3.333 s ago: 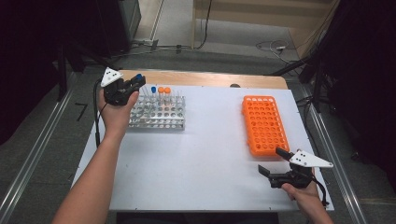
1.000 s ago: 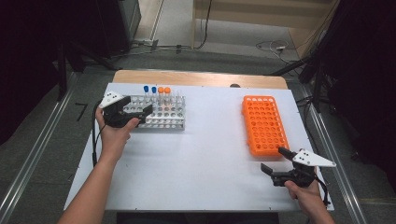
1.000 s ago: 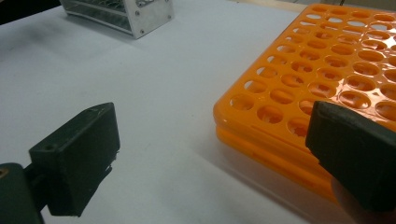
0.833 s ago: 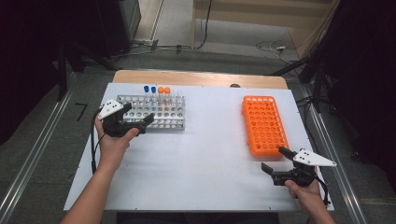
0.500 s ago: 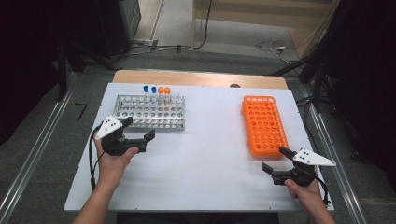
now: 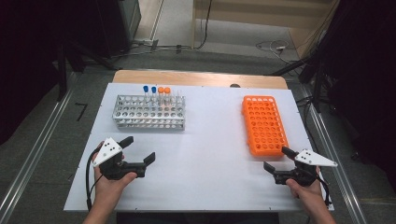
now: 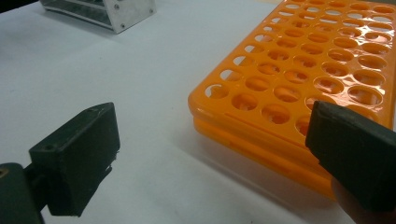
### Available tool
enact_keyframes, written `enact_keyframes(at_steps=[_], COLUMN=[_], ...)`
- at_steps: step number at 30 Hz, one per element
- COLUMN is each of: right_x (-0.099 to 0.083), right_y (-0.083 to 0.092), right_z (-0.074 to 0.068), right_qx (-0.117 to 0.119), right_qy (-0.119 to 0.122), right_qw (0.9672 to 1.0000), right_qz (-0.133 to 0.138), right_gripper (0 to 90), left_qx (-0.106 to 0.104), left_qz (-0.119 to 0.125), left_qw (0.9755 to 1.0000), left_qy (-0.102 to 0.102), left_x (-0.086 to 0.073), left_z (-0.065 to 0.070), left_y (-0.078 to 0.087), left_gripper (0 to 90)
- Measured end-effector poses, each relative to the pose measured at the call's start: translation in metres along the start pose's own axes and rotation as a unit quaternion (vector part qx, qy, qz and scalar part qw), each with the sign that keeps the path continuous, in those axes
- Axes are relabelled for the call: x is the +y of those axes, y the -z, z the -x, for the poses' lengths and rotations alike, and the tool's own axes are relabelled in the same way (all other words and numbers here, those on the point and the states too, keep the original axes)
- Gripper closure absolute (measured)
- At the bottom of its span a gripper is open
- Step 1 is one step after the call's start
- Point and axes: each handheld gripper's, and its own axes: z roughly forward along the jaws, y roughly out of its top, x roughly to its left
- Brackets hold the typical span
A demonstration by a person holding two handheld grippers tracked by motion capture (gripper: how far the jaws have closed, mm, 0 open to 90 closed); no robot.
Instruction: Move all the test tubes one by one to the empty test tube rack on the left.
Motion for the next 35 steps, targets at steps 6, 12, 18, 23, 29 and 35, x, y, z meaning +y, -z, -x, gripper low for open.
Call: enact_keyframes(at_steps=[6,12,18,23,29,35], right_x=[0.000,0.001,0.000,-0.001,-0.001,-0.002], right_y=[0.001,0.001,-0.001,-0.001,-0.002,-0.002], right_z=[0.001,-0.003,-0.002,-0.002,-0.003,-0.002], right_qx=[-0.001,0.002,0.003,0.001,0.002,0.001], right_qy=[-0.004,0.001,-0.004,-0.002,-0.002,0.000], right_qw=[1.0000,1.0000,1.0000,1.0000,1.0000,1.0000], right_qz=[0.003,0.006,0.004,0.003,0.003,0.003], right_gripper=[1.5,1.5,1.5,1.5,1.5,1.5], left_qx=[-0.006,-0.016,-0.011,-0.008,-0.012,-0.014], left_qz=[-0.003,0.012,0.005,0.006,0.009,0.005], left_qw=[0.9999,0.9998,0.9999,0.9999,0.9999,0.9999], left_qy=[0.008,0.004,0.001,0.006,0.005,0.004], left_x=[-0.007,-0.007,-0.011,-0.012,-0.012,-0.012], left_z=[0.003,0.003,0.001,-0.003,-0.003,-0.003], left_y=[0.011,0.014,0.012,0.012,0.013,0.012], left_gripper=[0.0,0.0,0.0,0.0,0.0,0.0])
